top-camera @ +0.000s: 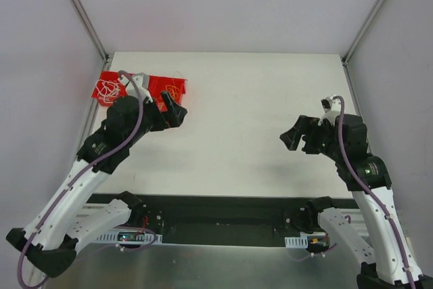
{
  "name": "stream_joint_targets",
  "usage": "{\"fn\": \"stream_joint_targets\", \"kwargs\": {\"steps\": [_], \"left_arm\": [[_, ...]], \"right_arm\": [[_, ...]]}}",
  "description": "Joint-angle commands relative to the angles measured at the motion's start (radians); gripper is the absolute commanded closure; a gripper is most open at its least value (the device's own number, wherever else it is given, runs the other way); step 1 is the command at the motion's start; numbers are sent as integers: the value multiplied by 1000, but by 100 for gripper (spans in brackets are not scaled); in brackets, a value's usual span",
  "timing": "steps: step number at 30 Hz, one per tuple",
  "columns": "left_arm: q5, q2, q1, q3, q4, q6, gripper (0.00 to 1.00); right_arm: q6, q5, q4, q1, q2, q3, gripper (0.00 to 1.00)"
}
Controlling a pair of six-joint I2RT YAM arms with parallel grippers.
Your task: Untangle the cables
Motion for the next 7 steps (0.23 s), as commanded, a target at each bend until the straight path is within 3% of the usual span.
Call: {"fn": "stream_joint_targets", "kwargs": {"steps": [1,5,6,7], "left_arm": [[-45,-126,-34,-80,149,-16,1],[-48,-199,-34,-62,151,76,1],[-45,-206,-34,-51,151,88,1],[-39,-212,-34,-45,151,98,1]], "right_arm": [[101,58,86,7,-38,-14,7],[125,135,118,7,-112,-41,6],[127,167,124,7,-132,-50,1],[127,196,117,7,-141,-50,4]]}}
